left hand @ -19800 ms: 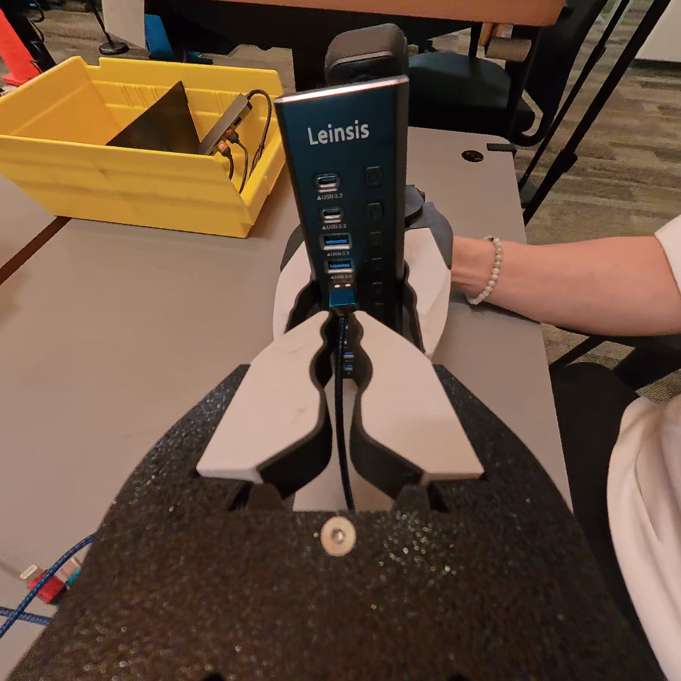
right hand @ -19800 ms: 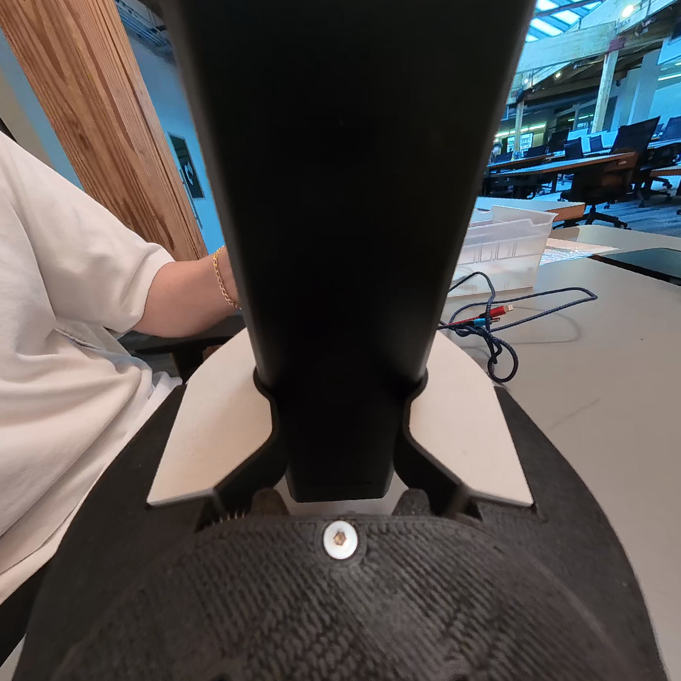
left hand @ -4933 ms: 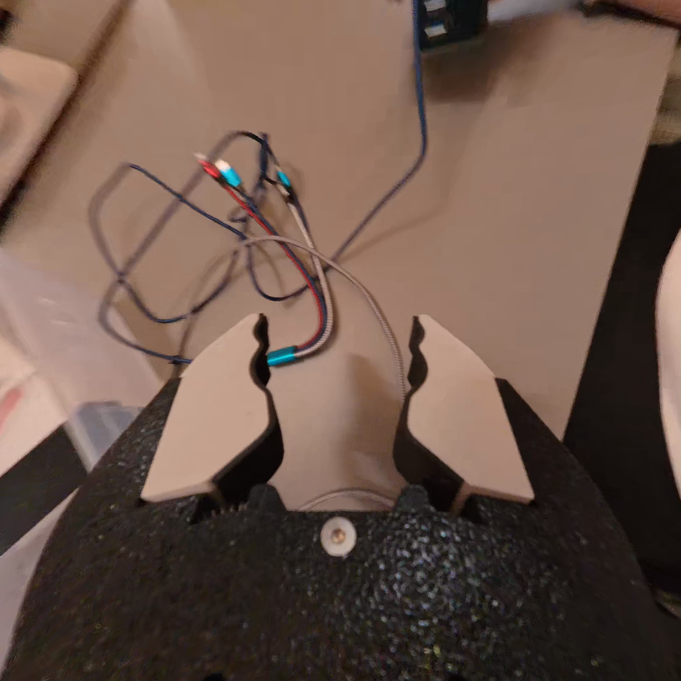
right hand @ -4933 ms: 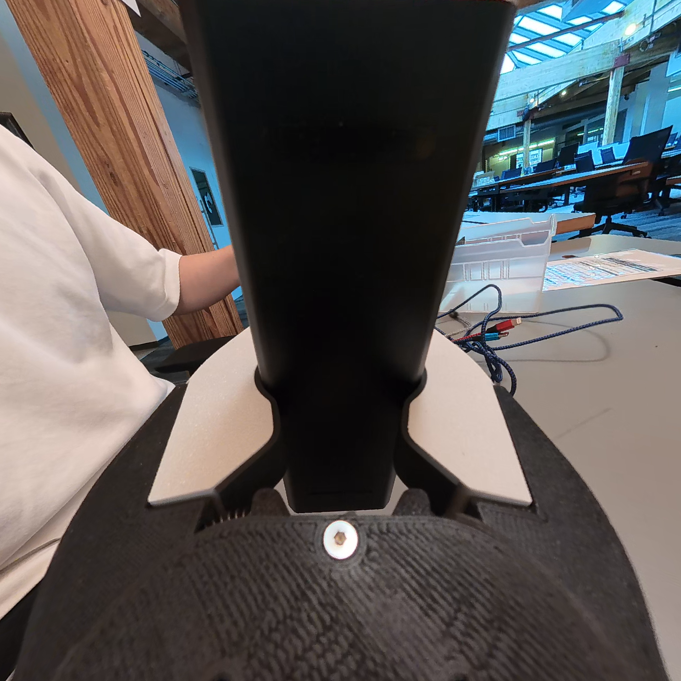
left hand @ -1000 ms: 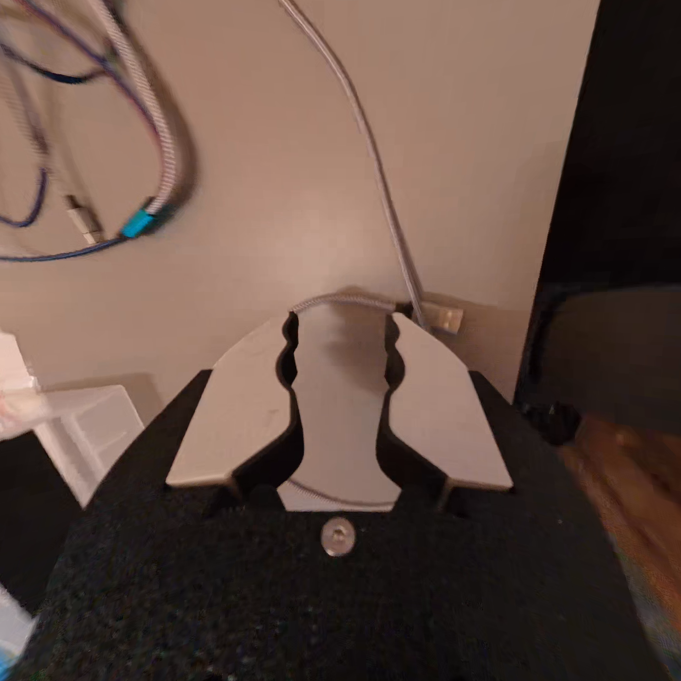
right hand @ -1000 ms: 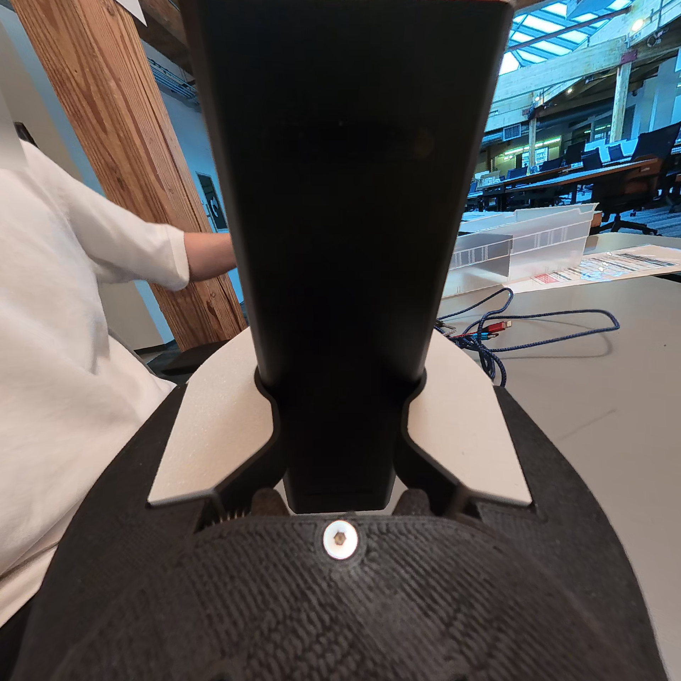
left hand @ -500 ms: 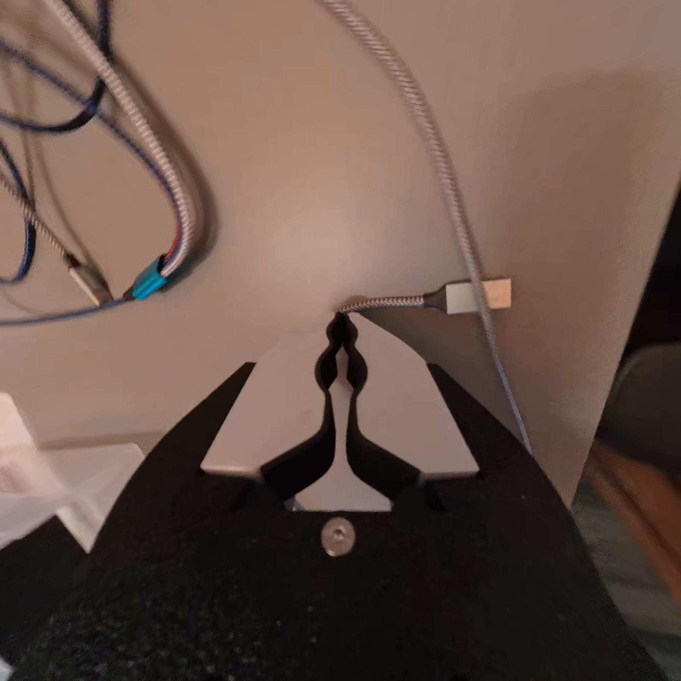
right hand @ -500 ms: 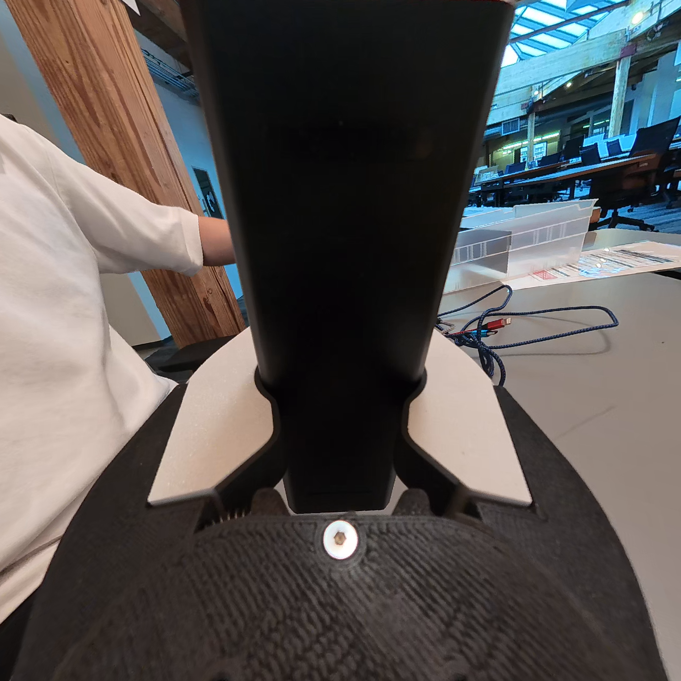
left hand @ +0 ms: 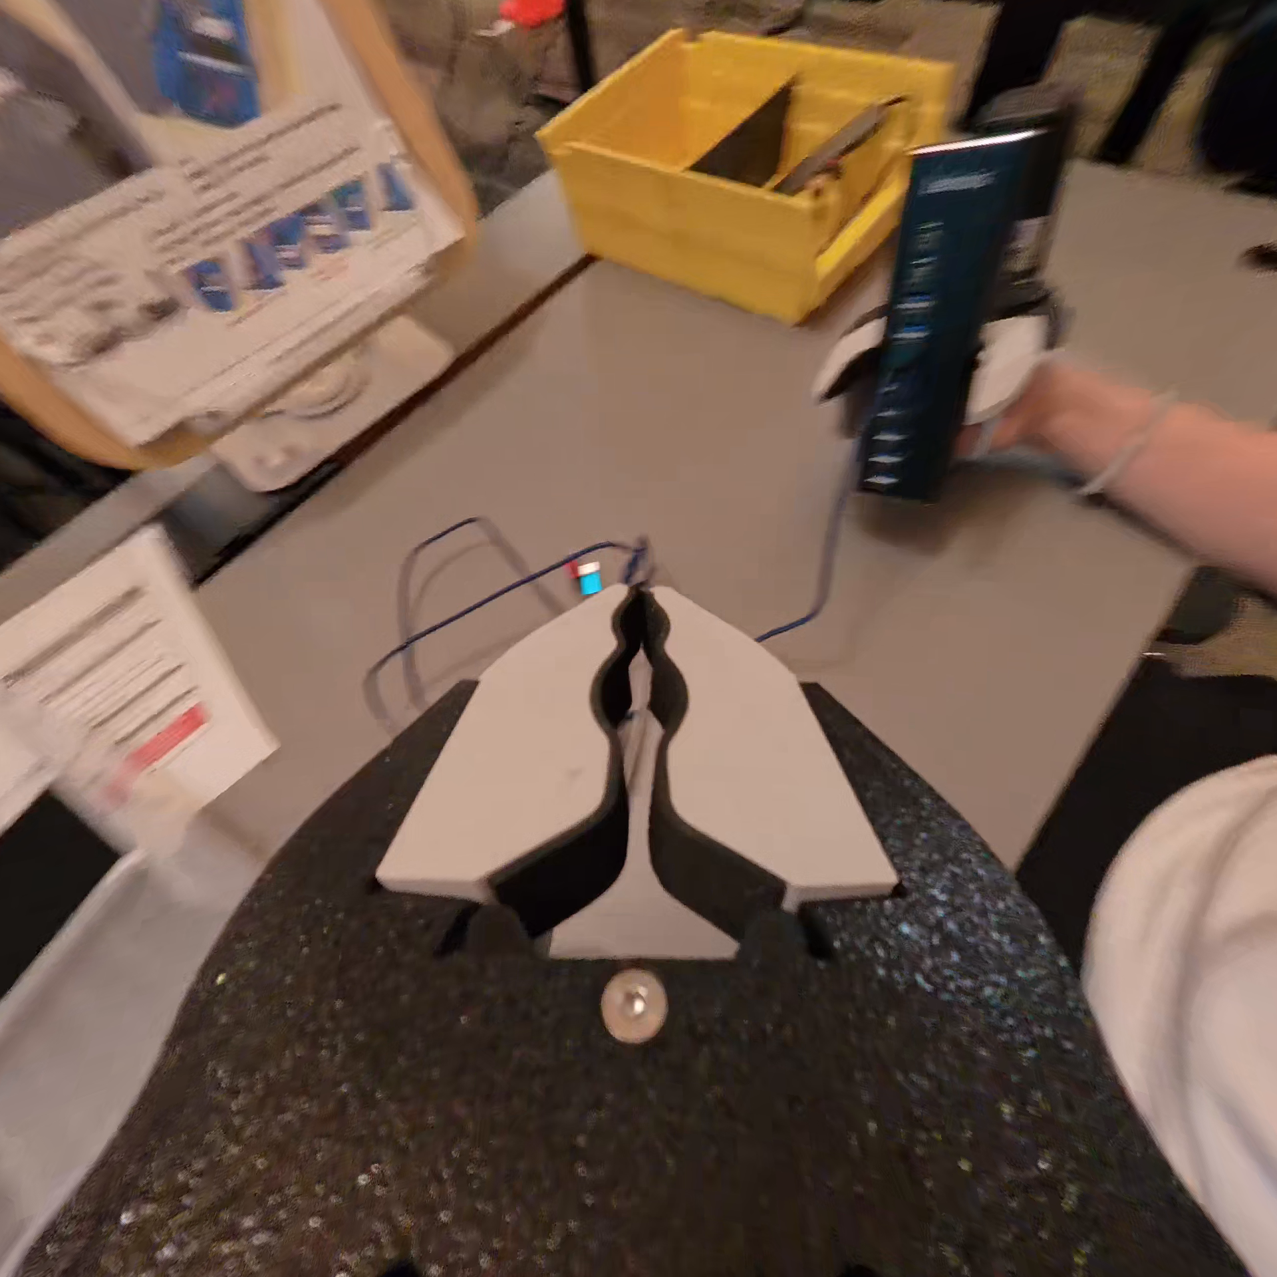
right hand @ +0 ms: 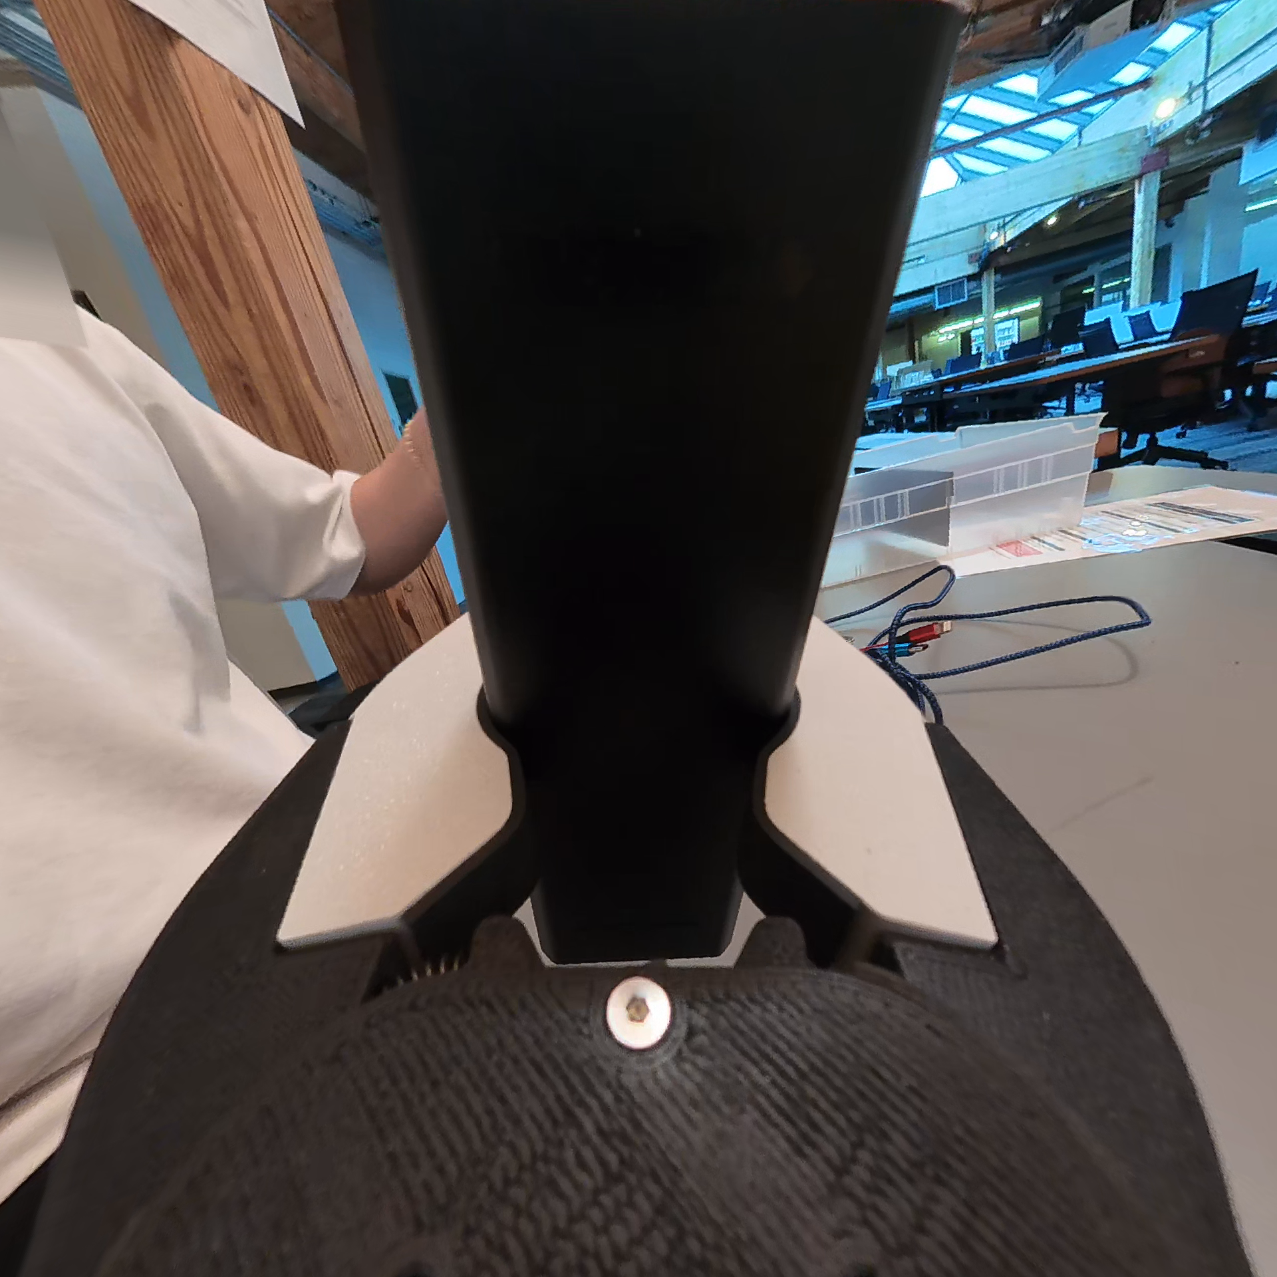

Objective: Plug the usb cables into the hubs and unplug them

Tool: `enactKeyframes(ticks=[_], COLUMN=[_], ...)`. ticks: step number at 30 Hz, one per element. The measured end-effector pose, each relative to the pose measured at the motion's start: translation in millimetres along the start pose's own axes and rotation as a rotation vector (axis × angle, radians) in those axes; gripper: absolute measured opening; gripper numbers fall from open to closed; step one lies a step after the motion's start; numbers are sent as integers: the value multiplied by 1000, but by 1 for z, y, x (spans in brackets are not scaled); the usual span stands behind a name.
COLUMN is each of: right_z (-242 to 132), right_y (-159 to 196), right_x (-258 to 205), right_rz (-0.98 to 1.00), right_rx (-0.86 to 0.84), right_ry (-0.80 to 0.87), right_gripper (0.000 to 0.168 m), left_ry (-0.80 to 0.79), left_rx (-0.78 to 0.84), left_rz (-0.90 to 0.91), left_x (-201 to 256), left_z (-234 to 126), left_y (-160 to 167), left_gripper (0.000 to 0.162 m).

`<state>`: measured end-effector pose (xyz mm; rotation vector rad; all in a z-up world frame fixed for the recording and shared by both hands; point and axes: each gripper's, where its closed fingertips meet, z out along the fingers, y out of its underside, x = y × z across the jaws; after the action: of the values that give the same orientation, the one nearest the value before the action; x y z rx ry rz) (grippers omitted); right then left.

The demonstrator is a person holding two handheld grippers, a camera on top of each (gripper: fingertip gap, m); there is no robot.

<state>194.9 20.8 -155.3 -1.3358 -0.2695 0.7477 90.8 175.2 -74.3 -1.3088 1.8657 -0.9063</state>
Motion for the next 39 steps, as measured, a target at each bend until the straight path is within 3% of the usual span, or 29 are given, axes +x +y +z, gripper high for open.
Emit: enactKeyframes(ticks=[2,5,8,9,11,13,15,20,24,26,28,32,36,39], right_z=[0,0,0,0,0,1,1,0,1,1,0,0,0,1], right_y=[0,0,0,0,0,1,1,0,1,1,0,1,1,1], right_x=[0,0,0,-1,-2,-1,-1,0,0,0,0,0,-1,-1], right_rz=[-3,-12,-23,-28,-28,-17,-13,-6,-10,-11,-11,-3,-7,-8], right_rx=[2,1,4,4,-1,-8,-8,-1,-6,-5,-3,-5,-7,-9], right_ry=[5,13,18,15,10,7,3,2,4,7,6,1,-1,-2], right_gripper=[73,73,73,73,73,73,73,73,73,73,73,73,73,73], left_ry=[121,275,425,459,412,405,441,498,528,570,617,634,633,661], left_rx=[-4,-79,-103,-137,-294,-518,-600,-728,-758,-730,-722,-704,-548,-324], left_rz=[-15,10,251,372,536,607,665,811,966,950,892,572,251,76], left_x=[37,77,92,90,67,46,35,14,9,17,27,35,45,56], left_z=[21,56,53,47,38,22,8,-6,6,12,16,24,35,41], left_y=[-1,28,61,80,124,170,199,237,246,242,239,234,222,191], left_gripper=[0,0,0,0,18,24,24,28,27,28,15,2,2,2])
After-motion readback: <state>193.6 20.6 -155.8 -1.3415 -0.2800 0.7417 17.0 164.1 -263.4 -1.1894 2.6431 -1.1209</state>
